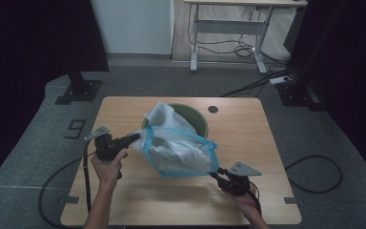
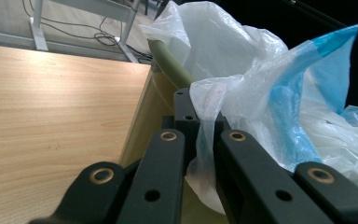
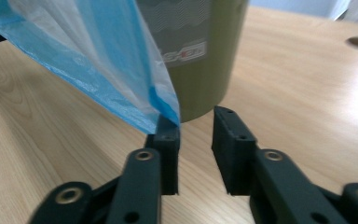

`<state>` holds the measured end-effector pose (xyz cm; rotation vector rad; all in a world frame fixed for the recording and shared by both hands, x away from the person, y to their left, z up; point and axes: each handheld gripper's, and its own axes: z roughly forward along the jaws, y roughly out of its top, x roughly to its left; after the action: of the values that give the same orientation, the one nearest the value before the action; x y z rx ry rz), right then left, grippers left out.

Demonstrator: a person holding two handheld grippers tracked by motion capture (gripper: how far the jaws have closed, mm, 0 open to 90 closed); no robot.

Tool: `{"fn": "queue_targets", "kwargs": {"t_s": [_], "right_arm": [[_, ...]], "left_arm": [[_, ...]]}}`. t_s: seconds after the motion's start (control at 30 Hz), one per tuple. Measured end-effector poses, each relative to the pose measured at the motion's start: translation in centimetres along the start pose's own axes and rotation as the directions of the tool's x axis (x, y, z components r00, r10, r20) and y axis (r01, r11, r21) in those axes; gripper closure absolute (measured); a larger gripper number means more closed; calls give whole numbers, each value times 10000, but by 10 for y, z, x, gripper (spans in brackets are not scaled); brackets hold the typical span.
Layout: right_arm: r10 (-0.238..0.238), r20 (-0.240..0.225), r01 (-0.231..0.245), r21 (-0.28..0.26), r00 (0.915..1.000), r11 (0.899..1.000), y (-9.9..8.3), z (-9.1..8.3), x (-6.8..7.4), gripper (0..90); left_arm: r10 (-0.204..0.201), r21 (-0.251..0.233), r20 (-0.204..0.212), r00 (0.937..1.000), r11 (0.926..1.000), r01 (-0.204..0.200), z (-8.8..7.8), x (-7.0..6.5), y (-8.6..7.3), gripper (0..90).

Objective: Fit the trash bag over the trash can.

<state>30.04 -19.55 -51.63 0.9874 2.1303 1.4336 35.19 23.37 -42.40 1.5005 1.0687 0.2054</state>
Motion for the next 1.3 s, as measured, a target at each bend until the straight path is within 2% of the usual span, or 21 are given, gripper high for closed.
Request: {"fn": "queue_targets", "kwargs": {"t_s": [0.17,0.23,0.37,0.5,0.57,0.67,0.73,0.8,0.93,1.1,1.3], "right_arm": [[44,446,-22,-494,9990,9988,1,-29,-15,617],[2,712,42,-621,9975,9981,6,-40,-20,595],[-40,907,126,-943,9959,9955,17,-56,-27,561],[-187,1177,355,-1426,9929,9891,45,-66,-34,541],[-514,1379,727,-1540,9891,9854,63,-68,-35,535],[-786,1408,1011,-1607,9869,9818,92,-65,-37,533],[-981,1262,1179,-1606,9871,9799,112,-59,-39,531],[-1015,1077,1183,-1639,9890,9793,125,-54,-40,530],[-977,446,1036,-1562,9942,9823,141,-37,-38,524],[-874,-689,780,-1293,9938,9885,141,-22,-28,522],[-1013,-1641,853,-1020,9812,9911,133,-12,-17,499]], "left_arm": [[135,-37,36,9999,9999,-135,0,-3,0,890],[121,-83,27,9999,9999,-121,-1,-2,0,890],[140,-125,40,9999,9998,-140,-1,-3,0,890],[131,-153,37,9999,9998,-130,-2,-3,0,890],[141,-144,27,9999,9998,-141,-2,-4,0,889],[151,-153,10,9999,9998,-151,-2,-4,1,890],[162,-169,15,9999,9997,-162,-2,-5,1,890],[205,-168,10,9998,9996,-205,-2,-6,2,890],[233,-190,38,9997,9995,-232,-3,-7,2,890],[249,-184,76,9997,9995,-247,-3,-7,2,890],[233,-151,87,9997,9996,-232,-2,-7,1,890]]}}
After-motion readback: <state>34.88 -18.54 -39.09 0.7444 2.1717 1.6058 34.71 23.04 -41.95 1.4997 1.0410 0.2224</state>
